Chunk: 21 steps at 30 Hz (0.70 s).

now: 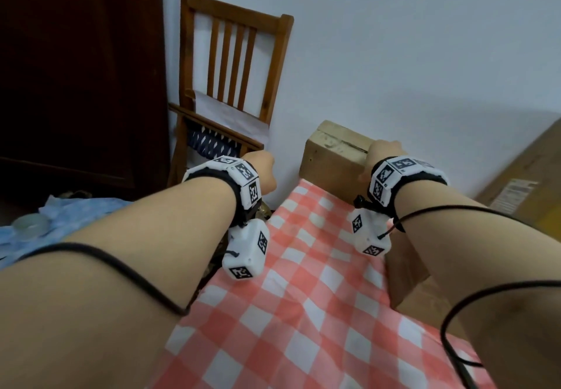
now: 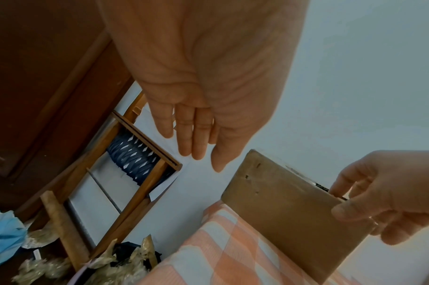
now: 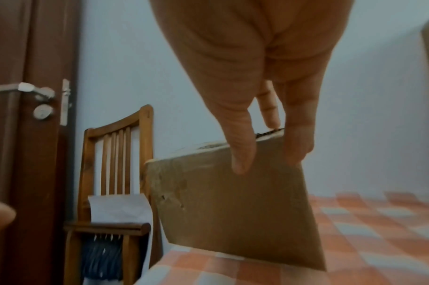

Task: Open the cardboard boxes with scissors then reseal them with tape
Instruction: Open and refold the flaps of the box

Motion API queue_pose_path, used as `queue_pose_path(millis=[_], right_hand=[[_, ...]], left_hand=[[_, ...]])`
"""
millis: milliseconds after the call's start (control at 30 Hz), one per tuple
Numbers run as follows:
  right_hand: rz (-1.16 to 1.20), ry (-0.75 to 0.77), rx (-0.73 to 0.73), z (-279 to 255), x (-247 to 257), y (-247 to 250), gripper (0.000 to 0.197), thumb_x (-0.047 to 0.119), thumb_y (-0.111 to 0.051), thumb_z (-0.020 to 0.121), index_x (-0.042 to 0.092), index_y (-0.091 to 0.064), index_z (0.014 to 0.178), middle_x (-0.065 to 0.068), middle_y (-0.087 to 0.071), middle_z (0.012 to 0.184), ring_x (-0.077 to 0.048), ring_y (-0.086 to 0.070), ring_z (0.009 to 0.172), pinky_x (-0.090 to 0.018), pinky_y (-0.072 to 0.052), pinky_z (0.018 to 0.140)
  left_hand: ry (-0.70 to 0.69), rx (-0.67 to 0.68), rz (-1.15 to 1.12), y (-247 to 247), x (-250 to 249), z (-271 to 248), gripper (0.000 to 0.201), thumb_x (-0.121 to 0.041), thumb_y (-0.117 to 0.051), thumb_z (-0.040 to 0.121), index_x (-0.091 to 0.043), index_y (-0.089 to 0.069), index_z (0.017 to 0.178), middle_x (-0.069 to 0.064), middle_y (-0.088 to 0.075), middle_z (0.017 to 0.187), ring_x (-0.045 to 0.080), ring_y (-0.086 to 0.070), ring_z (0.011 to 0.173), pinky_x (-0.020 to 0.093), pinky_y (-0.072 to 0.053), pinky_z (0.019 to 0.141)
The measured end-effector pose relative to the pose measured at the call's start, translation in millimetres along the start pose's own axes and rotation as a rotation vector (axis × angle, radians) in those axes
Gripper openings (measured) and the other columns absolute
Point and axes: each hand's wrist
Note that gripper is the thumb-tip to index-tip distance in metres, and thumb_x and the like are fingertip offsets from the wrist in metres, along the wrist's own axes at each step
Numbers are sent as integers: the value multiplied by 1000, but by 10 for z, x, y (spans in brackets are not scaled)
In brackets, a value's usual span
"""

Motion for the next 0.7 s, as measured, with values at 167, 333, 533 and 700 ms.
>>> queue_pose_path(millis=[167,333,533,700], right_hand=[[-139,130,-67,-61,-58,15,10,13,-62,87,5,-56,89,-15,-59,97,-26,-55,69,-24,-31,47],[-117,117,-150,-143,-69,-47,47,16,-73,74,4,-46,110,-13,-36,101,-27,-49,60,-36,-43,63],[7,86,-98,-425,23,-10,63,18,-78,67,4,-38,115,-12,-31,116,-22,-42,59,-35,-45,65],[50,148,-57,-792,23,231,76,32,-87,55,7,-44,112,-8,-30,111,-26,-52,70,-34,-48,68]], left_hand=[[-47,-27,-79,-7,14,-60,11,-9,-54,92,-1,-56,99,15,-60,123,26,-59,104,24,-42,65],[-37,-51,-128,8,4,-136,6,-6,-54,91,-1,-57,93,16,-61,117,29,-60,105,27,-42,73],[-41,-41,-128,52,61,-295,7,-7,-54,91,-14,-53,92,9,-50,102,21,-50,93,26,-40,74],[-17,-110,-143,203,67,-639,14,-10,-57,89,-13,-47,99,8,-51,95,23,-51,93,28,-41,68]])
Point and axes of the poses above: each hand's wrist, its own z-axis towards the middle knuckle, its own y-axis out of the back of the hand, x = y × z
